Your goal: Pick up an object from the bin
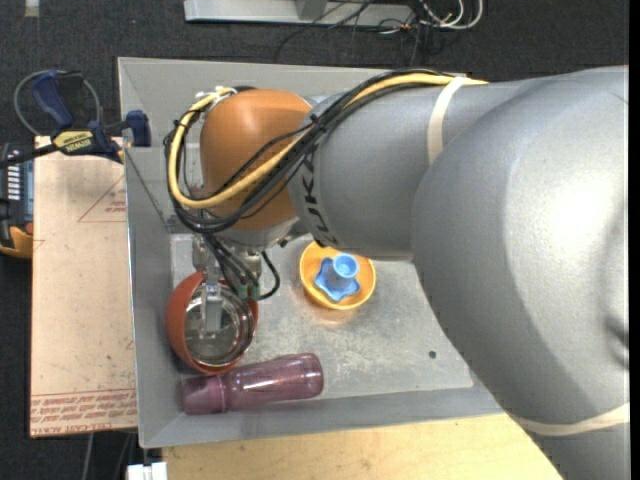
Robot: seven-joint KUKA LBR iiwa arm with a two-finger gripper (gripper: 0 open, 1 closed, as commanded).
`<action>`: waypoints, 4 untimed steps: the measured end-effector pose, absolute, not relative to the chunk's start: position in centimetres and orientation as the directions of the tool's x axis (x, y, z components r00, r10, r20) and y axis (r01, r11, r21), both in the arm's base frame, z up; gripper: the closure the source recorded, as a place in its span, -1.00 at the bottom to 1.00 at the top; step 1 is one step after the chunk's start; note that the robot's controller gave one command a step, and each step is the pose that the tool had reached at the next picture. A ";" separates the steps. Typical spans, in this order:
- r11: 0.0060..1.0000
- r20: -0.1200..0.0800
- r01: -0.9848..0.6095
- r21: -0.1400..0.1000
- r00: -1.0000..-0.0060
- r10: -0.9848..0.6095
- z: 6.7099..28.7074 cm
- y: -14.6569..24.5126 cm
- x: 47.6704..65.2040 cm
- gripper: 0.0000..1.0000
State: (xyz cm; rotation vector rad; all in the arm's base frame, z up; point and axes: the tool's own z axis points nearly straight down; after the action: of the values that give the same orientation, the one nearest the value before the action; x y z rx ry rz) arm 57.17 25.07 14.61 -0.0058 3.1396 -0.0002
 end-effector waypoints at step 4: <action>0.981 -0.004 -0.196 0.001 -0.981 -0.196 21.3 24.3 54.0 -1.00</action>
Offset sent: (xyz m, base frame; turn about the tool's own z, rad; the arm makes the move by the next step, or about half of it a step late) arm -0.0423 -0.0095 -0.0619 -0.2160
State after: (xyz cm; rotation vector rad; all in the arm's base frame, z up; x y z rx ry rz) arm 54.03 24.26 21.35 -0.3085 3.1228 0.0018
